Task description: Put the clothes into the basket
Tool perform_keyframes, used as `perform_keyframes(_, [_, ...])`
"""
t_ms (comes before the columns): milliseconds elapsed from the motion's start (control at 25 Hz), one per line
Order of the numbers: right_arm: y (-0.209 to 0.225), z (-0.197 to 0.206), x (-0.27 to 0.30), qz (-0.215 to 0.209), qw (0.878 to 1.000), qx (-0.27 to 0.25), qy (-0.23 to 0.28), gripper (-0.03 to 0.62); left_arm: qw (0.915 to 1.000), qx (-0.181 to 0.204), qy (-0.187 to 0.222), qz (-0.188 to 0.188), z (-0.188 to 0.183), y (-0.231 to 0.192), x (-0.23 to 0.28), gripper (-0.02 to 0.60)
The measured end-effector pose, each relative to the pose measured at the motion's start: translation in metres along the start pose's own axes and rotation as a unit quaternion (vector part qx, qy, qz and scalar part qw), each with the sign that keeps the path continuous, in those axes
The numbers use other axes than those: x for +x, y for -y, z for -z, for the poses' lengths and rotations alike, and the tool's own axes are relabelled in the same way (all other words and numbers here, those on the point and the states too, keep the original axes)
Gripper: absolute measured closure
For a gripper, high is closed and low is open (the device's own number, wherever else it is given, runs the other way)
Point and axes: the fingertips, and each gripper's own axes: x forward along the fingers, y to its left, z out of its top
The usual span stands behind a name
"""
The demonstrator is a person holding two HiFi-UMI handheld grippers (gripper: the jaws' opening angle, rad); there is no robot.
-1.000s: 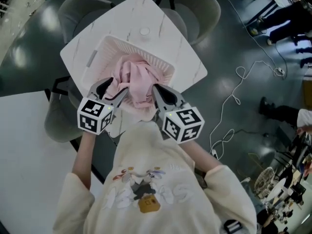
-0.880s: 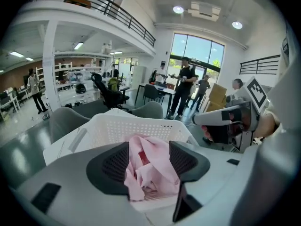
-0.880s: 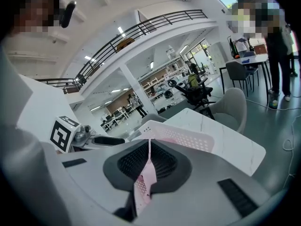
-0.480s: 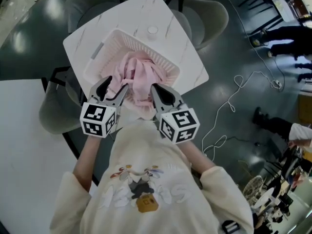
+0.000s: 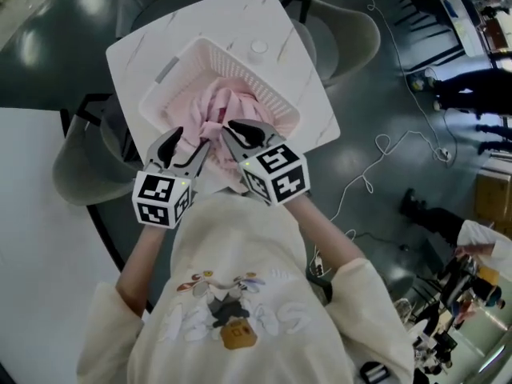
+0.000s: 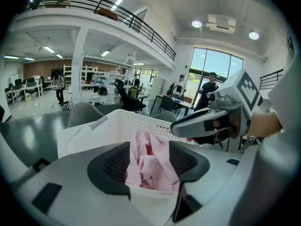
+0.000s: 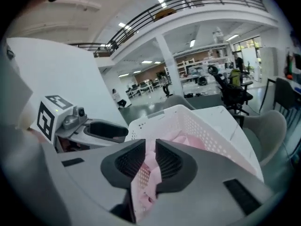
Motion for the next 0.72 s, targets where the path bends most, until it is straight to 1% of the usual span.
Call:
perform_keyframes(80, [-0.005,0.009,0.023,-0.031,0.997,-0.036,-0.058,0.463,0.9999,-0.010,-0.002,-0.006,0.005,-0.004,-0.002,0.316])
perform_keyframes(120, [-0.005,0.016,0.034,-0.040,0.994,-0.049,-0.087,0.443,0.9998,-0.017,-0.001,-0.010,0.007,-0.007,-0.004,0.316])
perform_keyframes(200, [0.002,0.032,0.056,-0.038,0.987,-0.068,-0.137,0.442,0.9991,-0.036,0.004,-0.022,0.010,-0.011,-0.009,0.316])
perform_keyframes(320, [0.019,0.054,0.086,-0.009,0.978,-0.068,-0.195,0.442,0.9978,-0.054,0.012,-0.037,0.016,-0.017,-0.015,0.316])
perform_keyframes(400, [0.027,0.062,0.106,0.002,0.977,-0.060,-0.205,0.442,0.9974,-0.059,0.014,-0.040,0.020,-0.020,-0.019,0.316])
perform_keyframes(560, [0.032,0.059,0.143,-0.008,0.982,-0.044,-0.184,0.442,0.9959,-0.072,0.015,-0.053,0.026,-0.026,-0.026,0.316])
perform_keyframes(720, [0.034,0.052,0.150,-0.003,0.985,-0.035,-0.166,0.442,0.9950,-0.080,0.015,-0.058,0.030,-0.028,-0.030,0.316])
